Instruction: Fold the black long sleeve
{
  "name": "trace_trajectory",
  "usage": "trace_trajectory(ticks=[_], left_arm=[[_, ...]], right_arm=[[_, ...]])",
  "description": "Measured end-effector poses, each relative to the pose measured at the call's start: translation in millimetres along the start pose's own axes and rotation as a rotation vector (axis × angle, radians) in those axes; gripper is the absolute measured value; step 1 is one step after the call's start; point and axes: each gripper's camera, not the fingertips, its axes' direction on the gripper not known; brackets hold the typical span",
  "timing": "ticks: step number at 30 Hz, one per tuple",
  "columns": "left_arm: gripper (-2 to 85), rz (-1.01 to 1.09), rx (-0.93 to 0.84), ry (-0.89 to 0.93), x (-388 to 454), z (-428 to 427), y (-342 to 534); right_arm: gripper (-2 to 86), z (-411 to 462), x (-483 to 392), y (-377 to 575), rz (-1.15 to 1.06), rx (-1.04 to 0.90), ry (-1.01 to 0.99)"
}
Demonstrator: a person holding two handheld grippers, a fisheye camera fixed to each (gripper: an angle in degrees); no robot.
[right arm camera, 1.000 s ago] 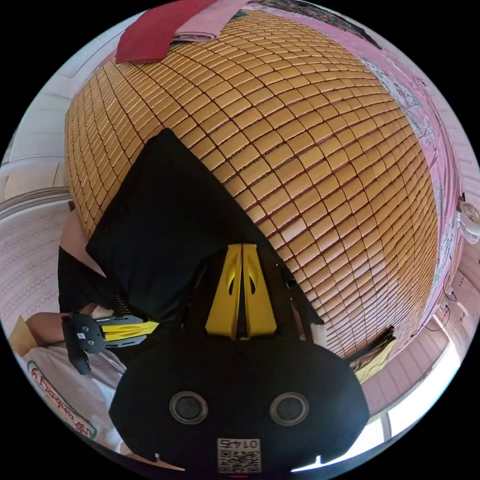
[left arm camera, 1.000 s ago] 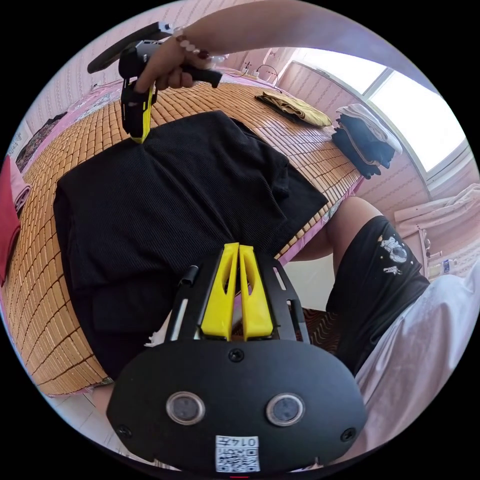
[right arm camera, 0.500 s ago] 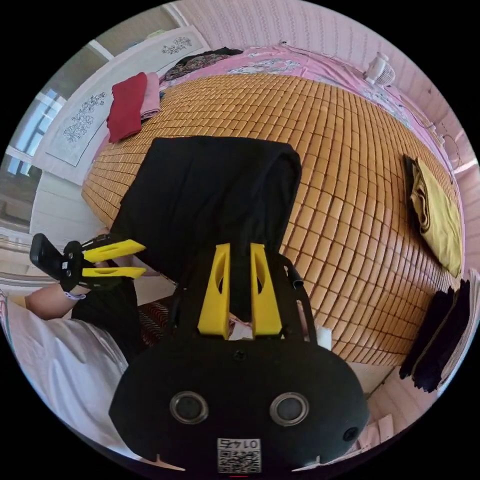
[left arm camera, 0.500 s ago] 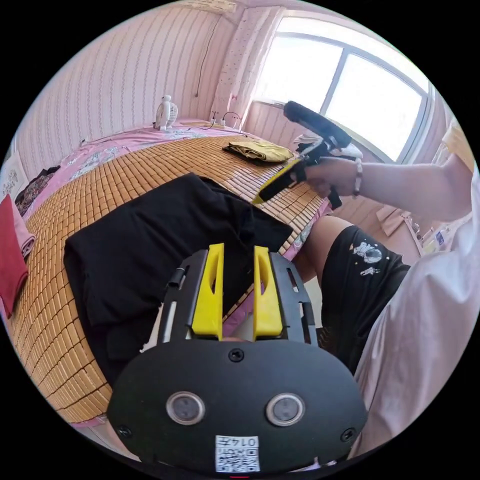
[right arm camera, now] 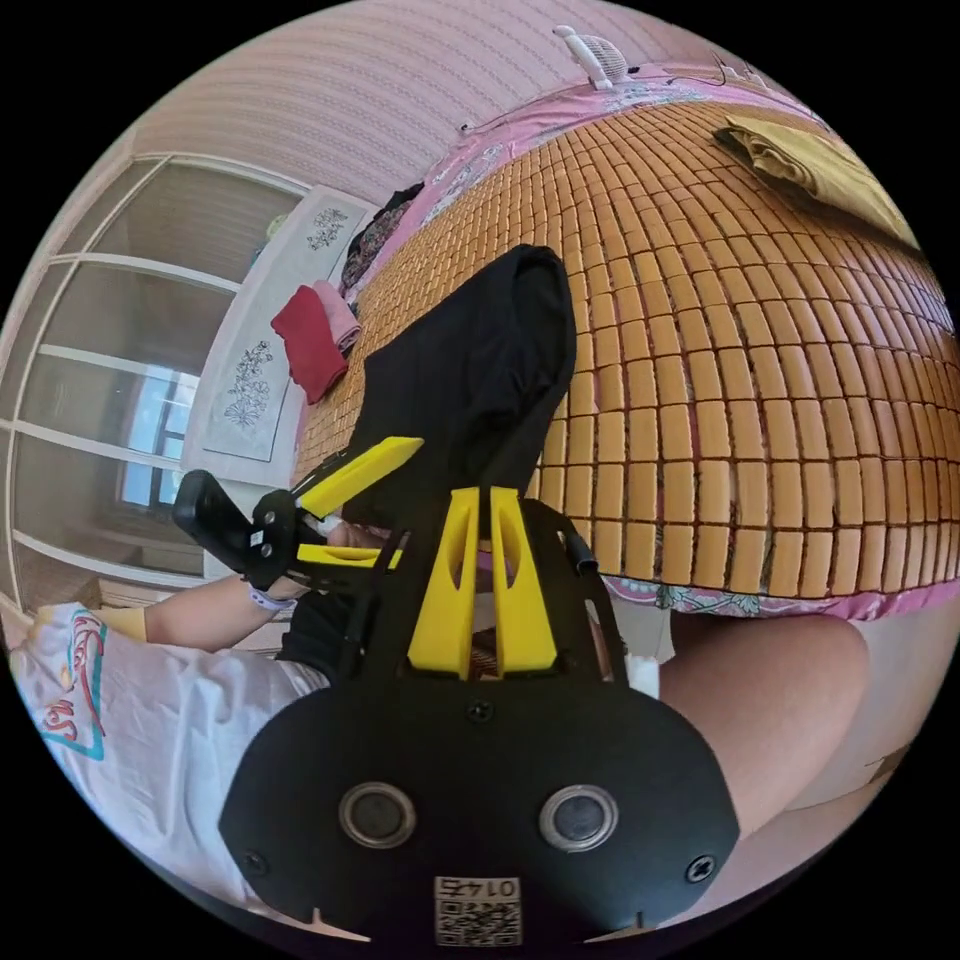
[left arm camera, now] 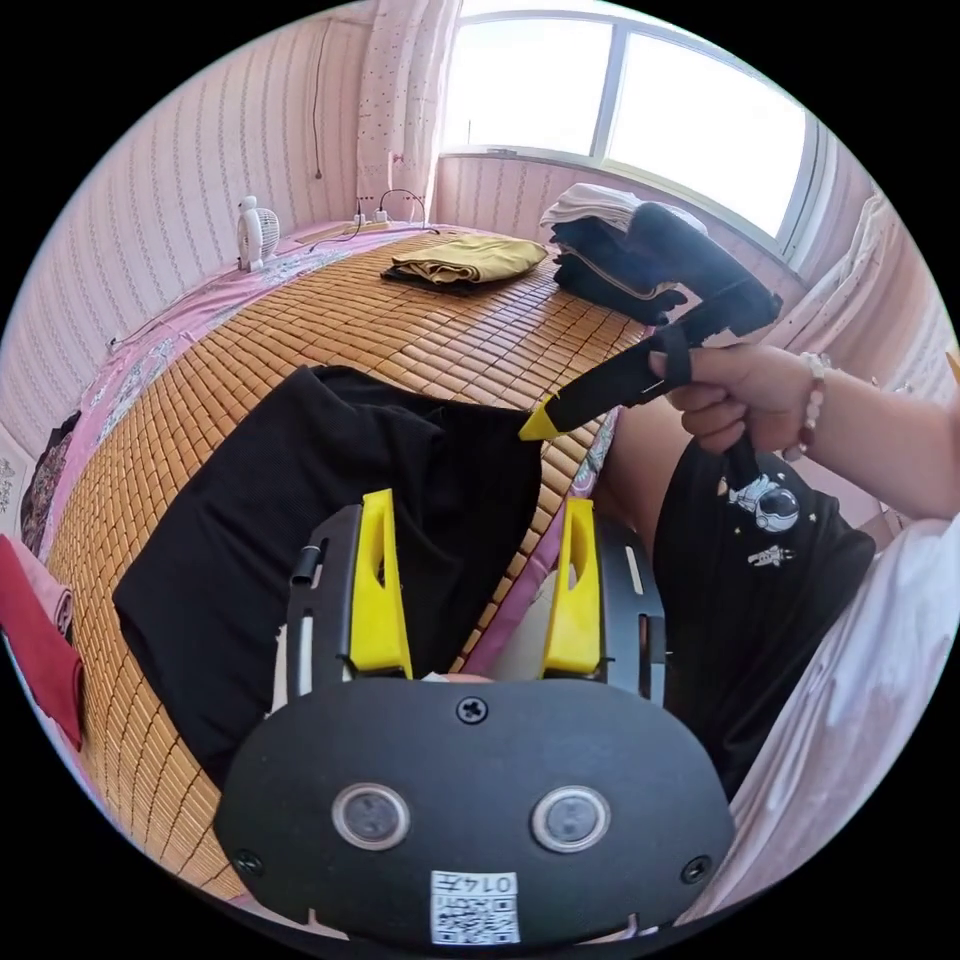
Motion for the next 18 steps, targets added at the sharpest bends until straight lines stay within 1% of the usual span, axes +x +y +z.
trace_trajectory(ticks=[3, 6, 7, 8, 9, 11, 14, 15, 18], left_arm=[[25.8, 0.004, -0.025, -0.051, -0.8, 12.7, -19.7], [24.4, 0.021, -0.063, -0.042, -2.9, 31.3, -35.5], [22.8, 0.005, -0.086, -0.025, -5.6, 39.7, -39.5], [18.3, -0.019, -0.114, -0.018, -9.0, 46.9, -41.0], [16.1, -0.032, -0.132, -0.027, -10.6, 49.7, -40.8], [6.7, -0.079, -0.164, -0.098, -13.8, 48.6, -36.0], [3.7, -0.007, -0.166, -0.05, -2.4, 32.6, -24.2], [3.5, 0.011, -0.163, -0.04, 1.1, 27.8, -20.4], [3.1, 0.077, -0.134, 0.024, 18.9, 0.2, 3.6]], right_arm=[[1.2, -9.1, 11.6, 3.4, 0.001, 0.054, -0.102], [1.3, -7.4, 21.9, 7.1, -0.016, 0.047, -0.132], [1.4, -5.9, 25.9, 9.9, -0.024, 0.036, -0.152], [1.5, -5.5, 27.6, 11.6, -0.029, 0.031, -0.162], [1.7, -5.5, 30.3, 15.9, -0.043, 0.021, -0.166], [2.4, -8.2, 35.1, 24.2, -0.073, 0.013, -0.127], [5.4, -24.0, 62.2, 42.2, -0.024, 0.089, -0.065], [8.2, -29.5, 80.5, 47.7, 0.041, 0.122, -0.046], [11.1, -33.1, 117.6, 52.6, 0.142, 0.174, -0.024]])
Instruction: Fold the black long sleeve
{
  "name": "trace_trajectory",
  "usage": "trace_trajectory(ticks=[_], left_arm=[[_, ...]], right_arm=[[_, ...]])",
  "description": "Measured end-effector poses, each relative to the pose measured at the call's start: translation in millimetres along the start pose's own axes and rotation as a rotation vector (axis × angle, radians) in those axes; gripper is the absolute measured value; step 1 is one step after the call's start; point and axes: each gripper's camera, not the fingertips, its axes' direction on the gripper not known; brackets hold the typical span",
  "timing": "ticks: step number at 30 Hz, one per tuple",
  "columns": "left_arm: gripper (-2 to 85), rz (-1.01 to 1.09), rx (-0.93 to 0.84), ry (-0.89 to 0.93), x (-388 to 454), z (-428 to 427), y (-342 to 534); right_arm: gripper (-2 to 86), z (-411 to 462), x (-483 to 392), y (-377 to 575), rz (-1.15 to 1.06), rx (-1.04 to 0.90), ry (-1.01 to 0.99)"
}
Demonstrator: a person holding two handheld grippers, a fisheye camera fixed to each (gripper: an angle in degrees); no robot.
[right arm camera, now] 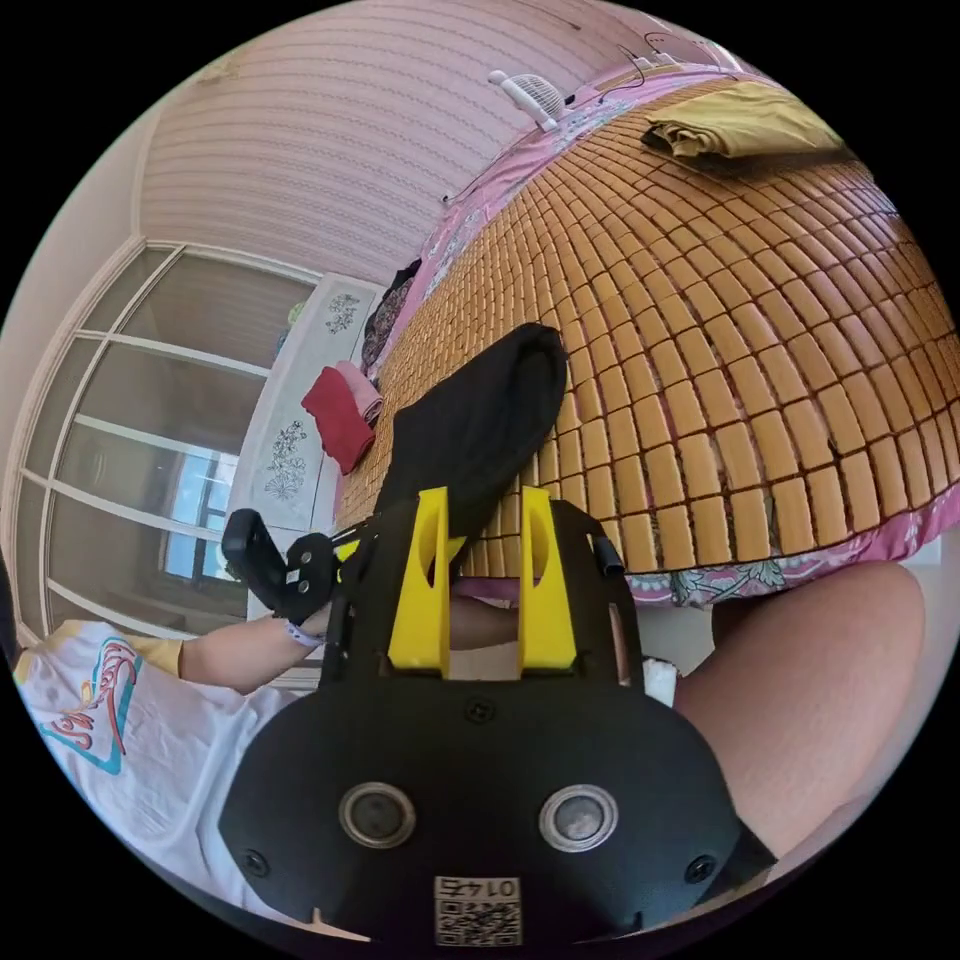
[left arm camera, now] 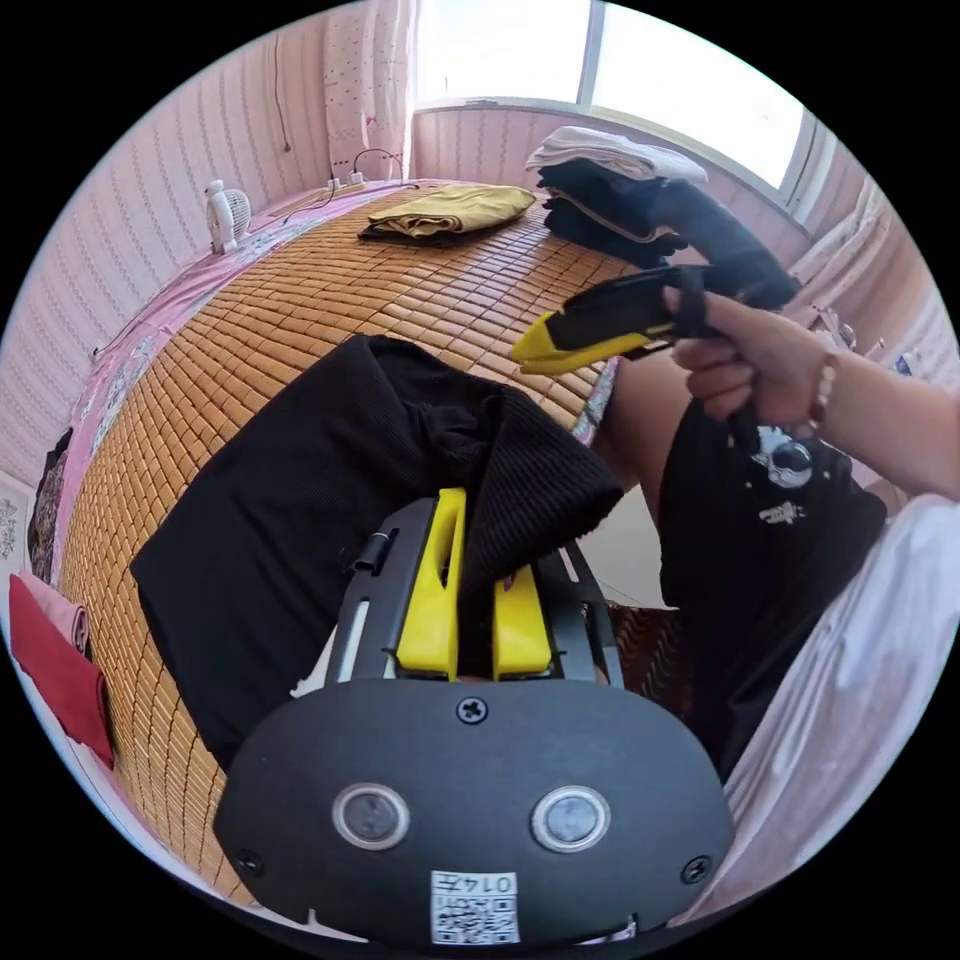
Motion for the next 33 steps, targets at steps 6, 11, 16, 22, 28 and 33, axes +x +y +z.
trace_trajectory(ticks=[6, 11, 16, 22, 28, 33], left_arm=[[2.6, -0.016, 0.051, 0.036, 20.0, -42.4, 43.2], [1.9, -0.086, 0.134, 0.007, 8.4, -78.7, 52.9], [1.3, -0.101, 0.245, 0.055, -5.2, -106.9, 39.8], [1.2, -0.224, 0.42, 0.14, -30.3, -145.9, 40.4], [4.0, -0.631, 0.389, 0.106, -96.9, -151.1, 72.9], [7.5, -0.925, 0.303, 0.067, -155.5, -140.4, 107.0]], right_arm=[[9.8, 21.7, 29.3, -9.6, 0.098, 0.036, 0.007], [2.1, 9.9, 38.5, -1.3, 0.189, 0.099, -0.101], [0.7, -51.7, 8.0, 6.0, 0.049, 0.194, -0.082], [1.0, -83.4, -64.1, -22.3, -0.161, 0.143, -0.012], [4.3, 33.4, -142.2, -99.5, -0.285, -0.172, 0.14], [6.4, 74.0, -178.2, -113.8, -0.374, -0.193, 0.117]])
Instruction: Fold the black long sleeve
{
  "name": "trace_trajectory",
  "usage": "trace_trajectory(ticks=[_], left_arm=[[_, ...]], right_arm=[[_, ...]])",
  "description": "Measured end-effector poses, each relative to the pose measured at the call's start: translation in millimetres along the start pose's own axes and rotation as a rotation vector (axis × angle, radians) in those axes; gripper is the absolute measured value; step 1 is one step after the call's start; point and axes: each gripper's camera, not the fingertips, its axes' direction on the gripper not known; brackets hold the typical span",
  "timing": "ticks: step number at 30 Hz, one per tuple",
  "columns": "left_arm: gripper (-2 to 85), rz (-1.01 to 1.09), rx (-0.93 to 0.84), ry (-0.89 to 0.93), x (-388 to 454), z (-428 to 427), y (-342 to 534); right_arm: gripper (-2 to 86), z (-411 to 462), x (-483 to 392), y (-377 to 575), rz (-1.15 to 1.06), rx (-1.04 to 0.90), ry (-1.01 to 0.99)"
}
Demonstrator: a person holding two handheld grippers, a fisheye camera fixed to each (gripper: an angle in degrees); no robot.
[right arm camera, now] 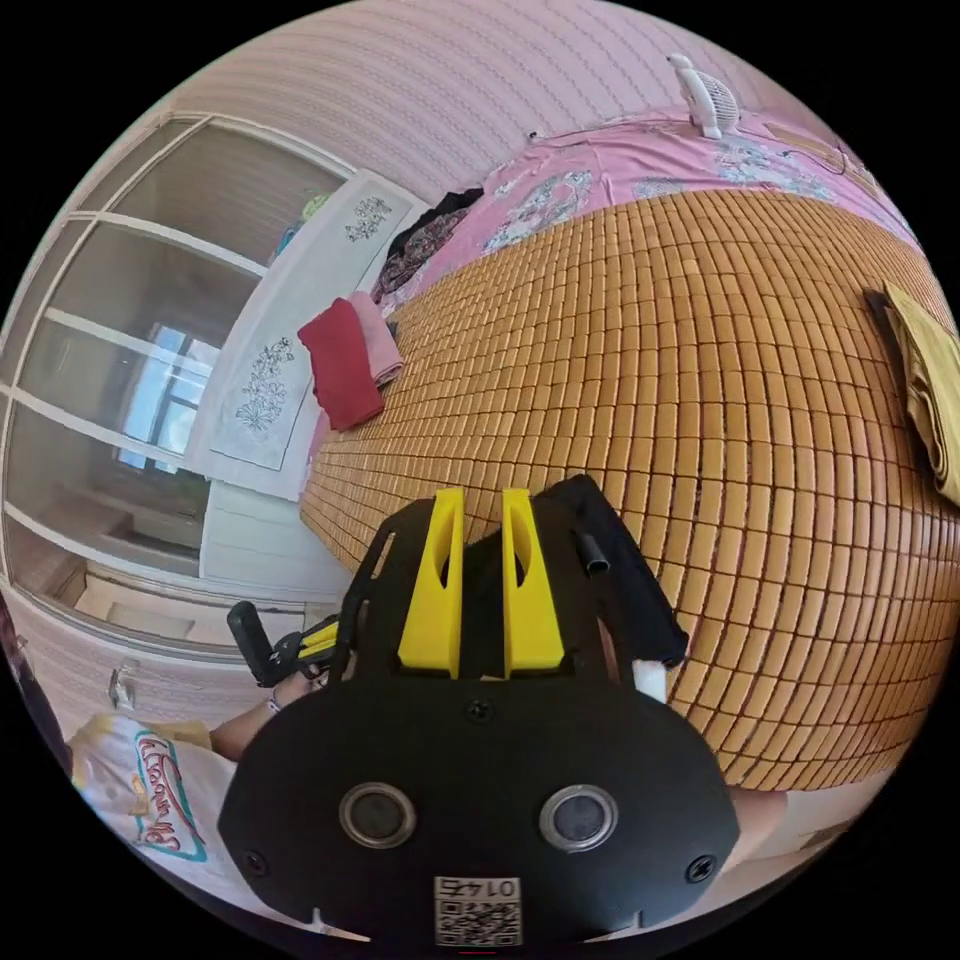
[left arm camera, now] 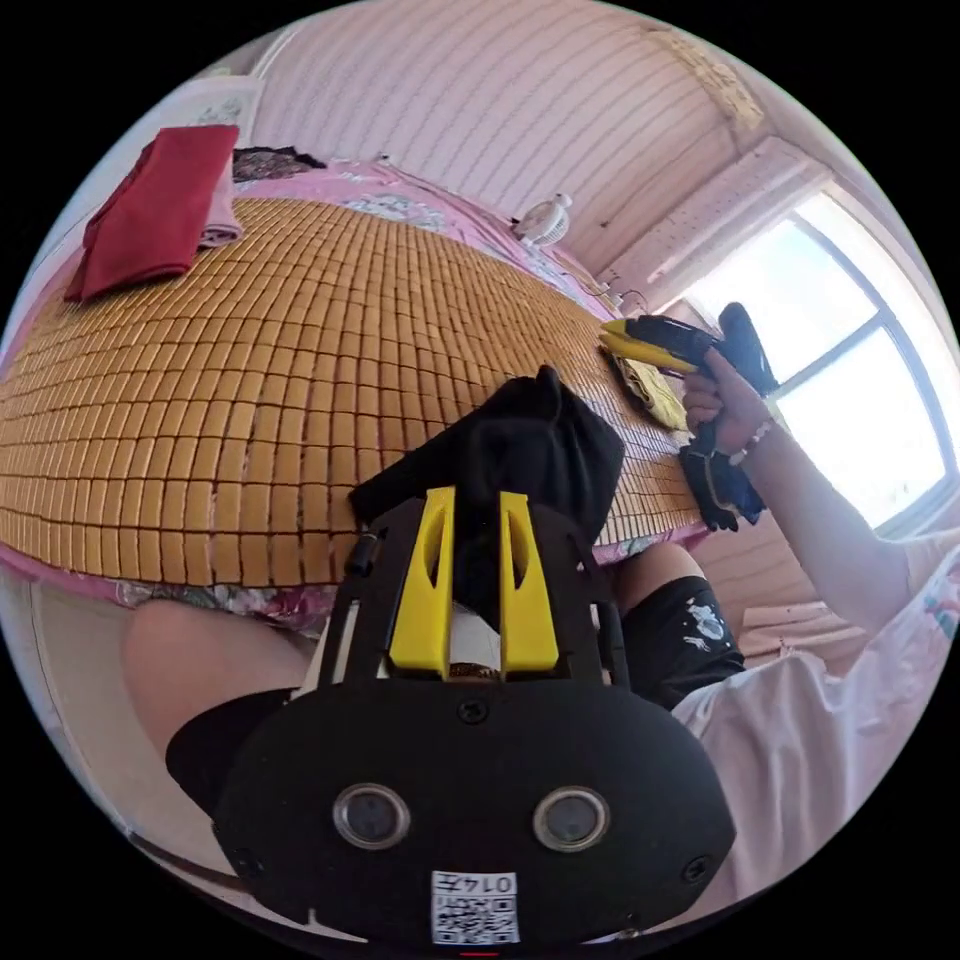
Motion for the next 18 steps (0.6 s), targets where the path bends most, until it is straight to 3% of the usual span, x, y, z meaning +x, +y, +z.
trace_trajectory(ticks=[7, 12, 14, 18], left_arm=[[12.4, -0.1, -0.028, -0.074, -18.5, 4.1, -24.8], [14.5, -0.022, -0.12, -0.101, -6.8, 29.7, -40.3], [12.3, 0.026, -0.159, -0.166, 2.4, 39.0, -45.6], [7.2, 0.044, -0.183, -0.248, 12.5, 38.2, -49.2]], right_arm=[[10.3, 31.9, -7.2, -0.1, -0.111, -0.111, 0.297], [13.6, 84.7, -17.0, -7.2, -0.192, -0.253, 0.46], [13.2, 105.4, -16.6, -6.5, -0.195, -0.36, 0.485], [8.1, 100.3, -30.4, 7.4, -0.246, -0.332, 0.462]])
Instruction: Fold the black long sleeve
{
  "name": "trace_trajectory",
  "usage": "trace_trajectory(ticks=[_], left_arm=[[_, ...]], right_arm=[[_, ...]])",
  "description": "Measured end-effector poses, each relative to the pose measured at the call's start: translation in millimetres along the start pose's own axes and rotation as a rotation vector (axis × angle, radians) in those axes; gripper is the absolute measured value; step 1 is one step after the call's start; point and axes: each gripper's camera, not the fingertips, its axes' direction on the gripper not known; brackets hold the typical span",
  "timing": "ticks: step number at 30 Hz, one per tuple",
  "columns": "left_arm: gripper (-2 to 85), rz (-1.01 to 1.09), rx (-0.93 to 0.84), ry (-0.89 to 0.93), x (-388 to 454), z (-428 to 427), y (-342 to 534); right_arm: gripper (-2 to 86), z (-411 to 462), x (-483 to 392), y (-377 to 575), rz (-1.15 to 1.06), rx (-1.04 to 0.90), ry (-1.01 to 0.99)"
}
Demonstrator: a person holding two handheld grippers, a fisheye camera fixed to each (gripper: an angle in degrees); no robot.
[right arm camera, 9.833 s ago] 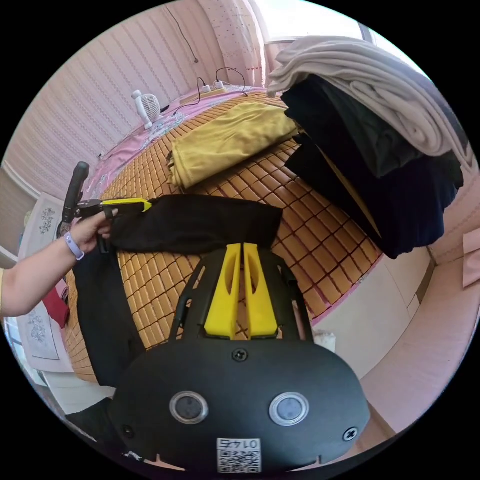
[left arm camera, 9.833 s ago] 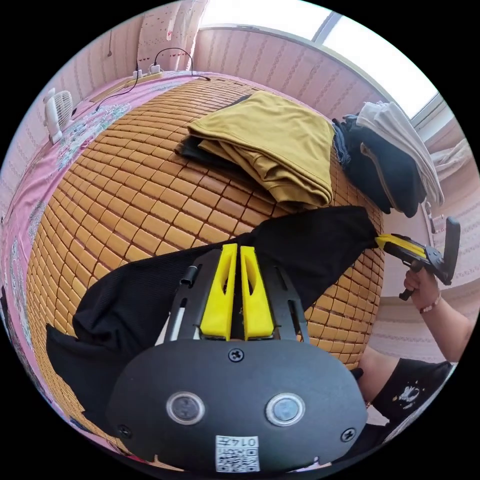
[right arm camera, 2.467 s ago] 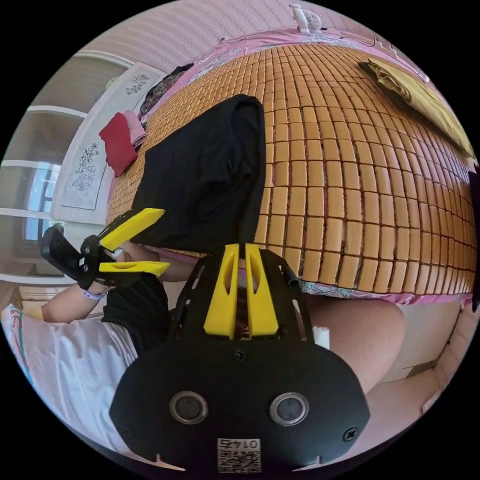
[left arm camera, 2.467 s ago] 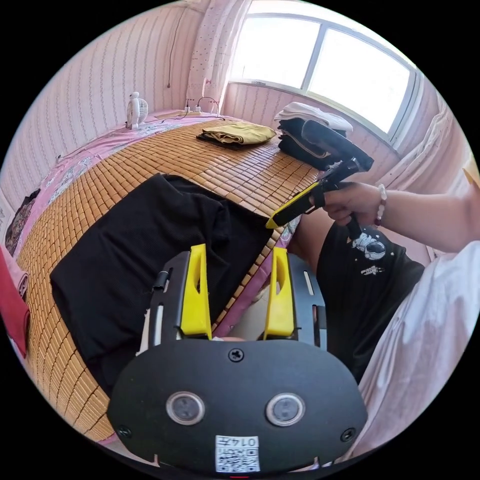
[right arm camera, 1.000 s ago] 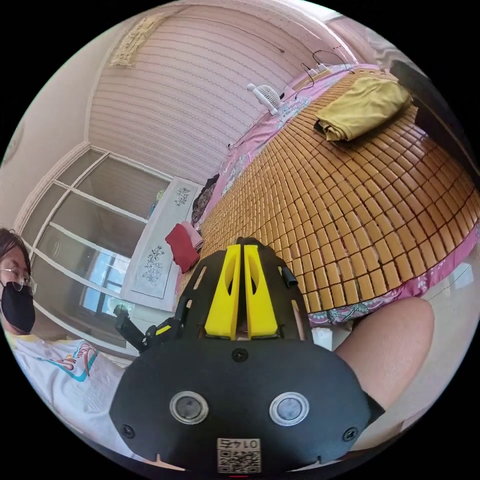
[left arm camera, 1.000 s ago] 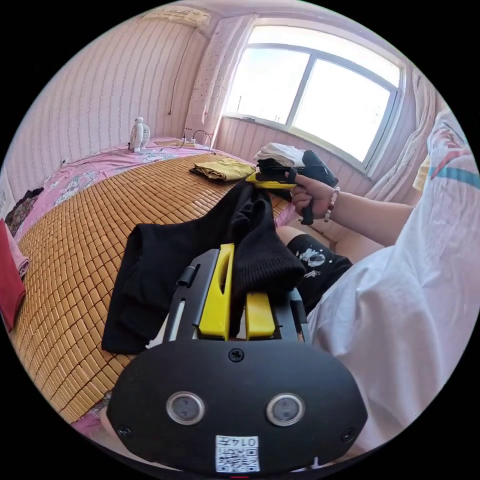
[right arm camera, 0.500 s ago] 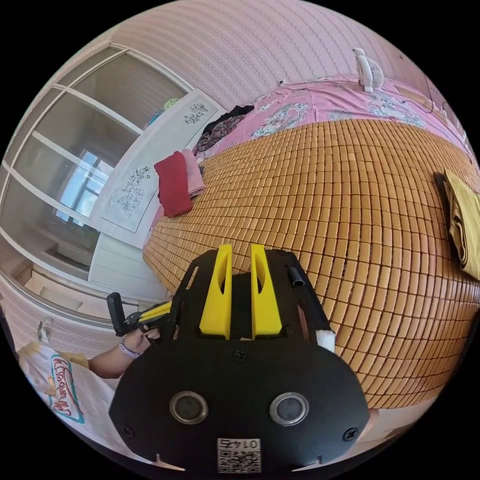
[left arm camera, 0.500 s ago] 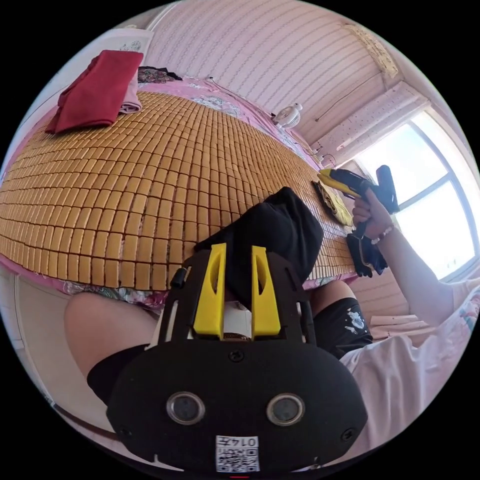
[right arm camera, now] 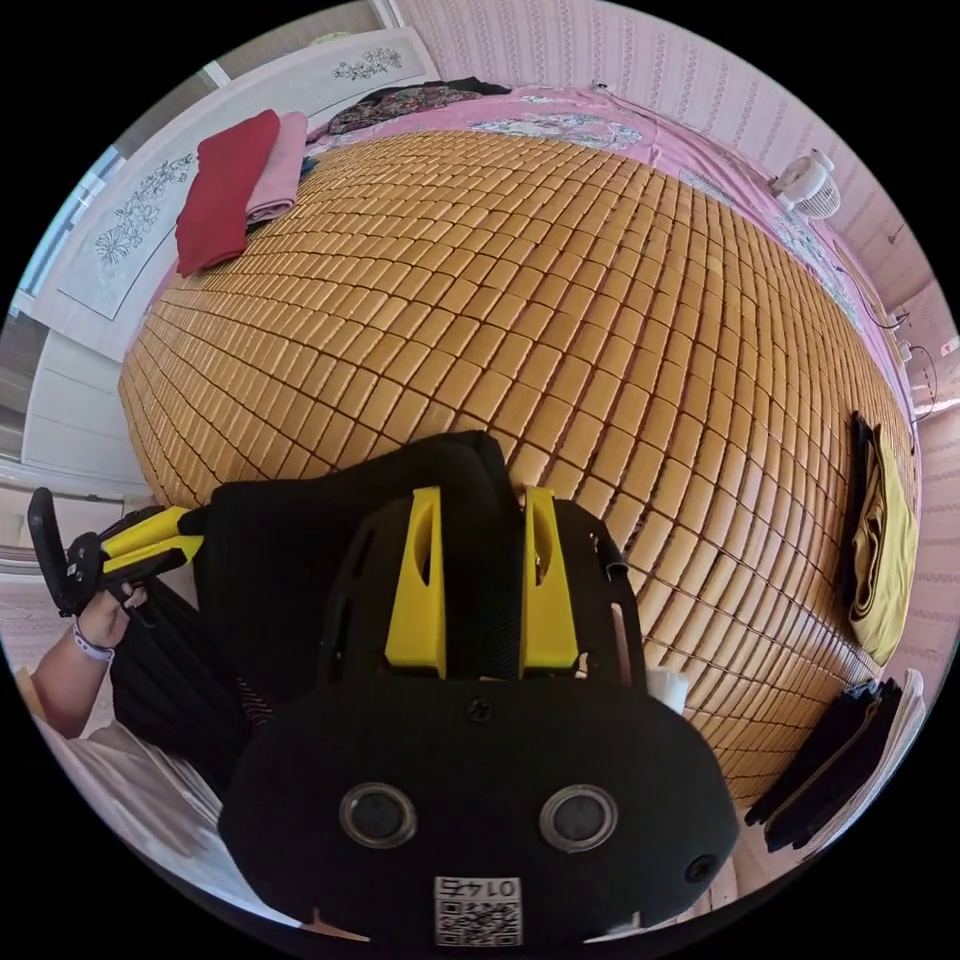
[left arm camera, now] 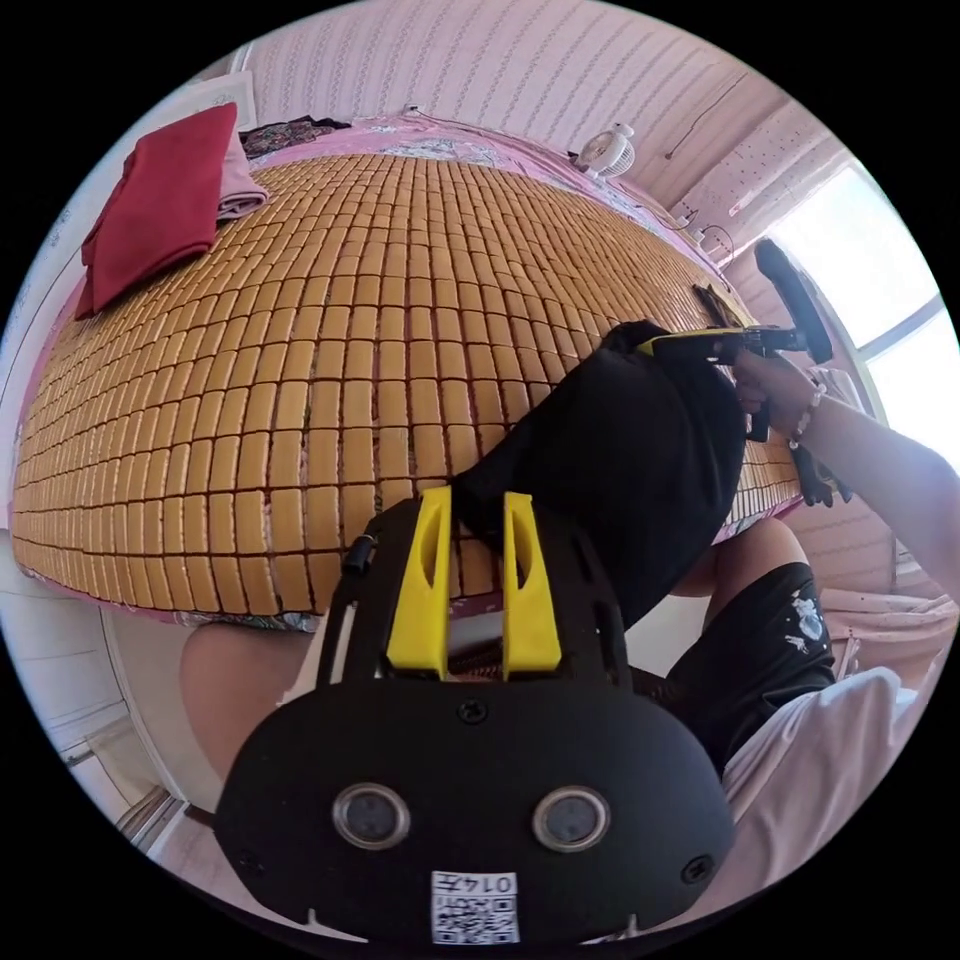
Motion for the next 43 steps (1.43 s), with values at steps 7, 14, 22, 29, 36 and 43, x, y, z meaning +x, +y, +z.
trace_trajectory(ticks=[7, 14, 22, 29, 36, 43], left_arm=[[-0.5, 0.08, 0.046, 0.008, 20.5, -33.9, 10.4], [-1.0, 0.295, 0.185, 0.079, 66.0, -121.4, 34.7], [-1.0, 0.495, 0.295, 0.28, 138.8, -205.4, -11.4], [-0.5, 0.692, 0.349, 0.518, 240.9, -217.1, -145.4], [7.4, 0.356, 0.292, 0.563, 313.7, -119.7, -317.5], [8.1, 0.347, 0.242, 0.49, 217.4, -110.4, -257.1]], right_arm=[[5.3, -59.6, 6.6, 78.7, 0.123, 0.278, -0.2], [4.3, -128.6, 0.6, 206.4, 0.198, 0.54, -0.22], [4.1, -202.0, 41.3, 306.6, 0.332, 0.803, -0.19], [4.8, -301.4, 137.7, 294.0, 0.313, 0.806, -0.056], [15.7, -338.0, 310.1, 215.7, 0.761, 0.54, 0.057], [13.8, -296.9, 198.7, 274.5, 0.572, 0.634, 0.281]])
